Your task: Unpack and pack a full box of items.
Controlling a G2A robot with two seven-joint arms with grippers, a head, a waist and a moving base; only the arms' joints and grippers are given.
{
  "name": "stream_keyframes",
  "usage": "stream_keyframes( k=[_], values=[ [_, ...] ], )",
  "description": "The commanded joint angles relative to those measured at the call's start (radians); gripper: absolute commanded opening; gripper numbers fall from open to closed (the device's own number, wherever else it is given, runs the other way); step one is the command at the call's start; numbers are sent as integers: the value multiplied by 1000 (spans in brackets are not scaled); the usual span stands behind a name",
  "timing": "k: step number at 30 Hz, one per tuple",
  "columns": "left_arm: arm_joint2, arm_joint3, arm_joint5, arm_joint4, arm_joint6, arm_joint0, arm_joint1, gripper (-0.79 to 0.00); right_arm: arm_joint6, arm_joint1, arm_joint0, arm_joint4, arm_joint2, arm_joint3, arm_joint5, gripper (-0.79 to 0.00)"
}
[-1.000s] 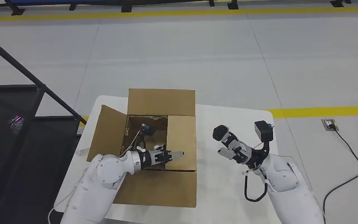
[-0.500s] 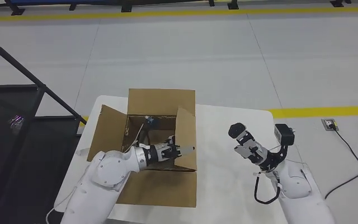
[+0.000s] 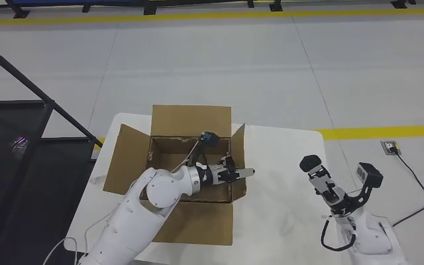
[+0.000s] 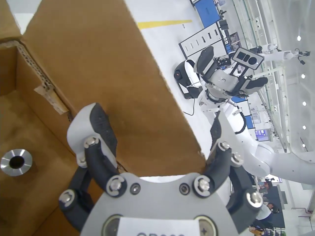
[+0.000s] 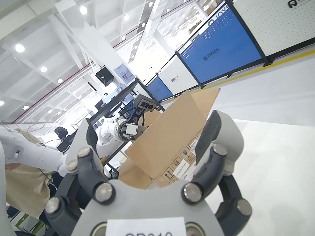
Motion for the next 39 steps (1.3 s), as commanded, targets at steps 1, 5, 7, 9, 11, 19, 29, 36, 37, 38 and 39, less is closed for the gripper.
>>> stream_keyframes(
  k=[1, 5, 7, 9, 11, 19, 29, 36, 37, 38, 39],
  values=[
    [28, 28, 3, -5, 6, -21, -11, 0, 0, 0, -1, 2, 1, 2, 0, 0],
    [69, 73, 4, -22, 8, -55, -30, 0, 0, 0, -1, 2, 1, 2, 0, 0],
    [85, 93, 3, -26, 7, -68, -38, 0, 0, 0, -1, 2, 1, 2, 0, 0],
    [98, 111, 1, -29, 5, -78, -45, 0, 0, 0, -1, 2, 1, 2, 0, 0],
    [106, 125, -1, -36, 2, -86, -51, 0, 0, 0, -1, 2, 1, 2, 0, 0],
    [119, 164, -7, -34, -7, -102, -65, 0, -38, 0, -7, -54, -4, -40, 27, 0],
    [-90, -43, 5, 13, -36, -16, -7, 0, 35, 7, 90, -201, -49, -135, 145, 0],
    [-402, -322, 49, 68, -28, 190, 59, 0, 155, 6, 263, -288, -166, -191, 276, 0],
    [-452, -355, 56, 65, -21, 223, 66, 0, 179, 4, 295, -296, -195, -194, 291, 0],
    [-500, -386, 59, 58, -17, 257, 73, 0, 209, 2, 329, -307, -229, -192, 311, 0],
    [-549, -413, 59, 55, -12, 290, 79, 0, 238, -2, 367, -319, -265, -188, 335, 0]
  ],
)
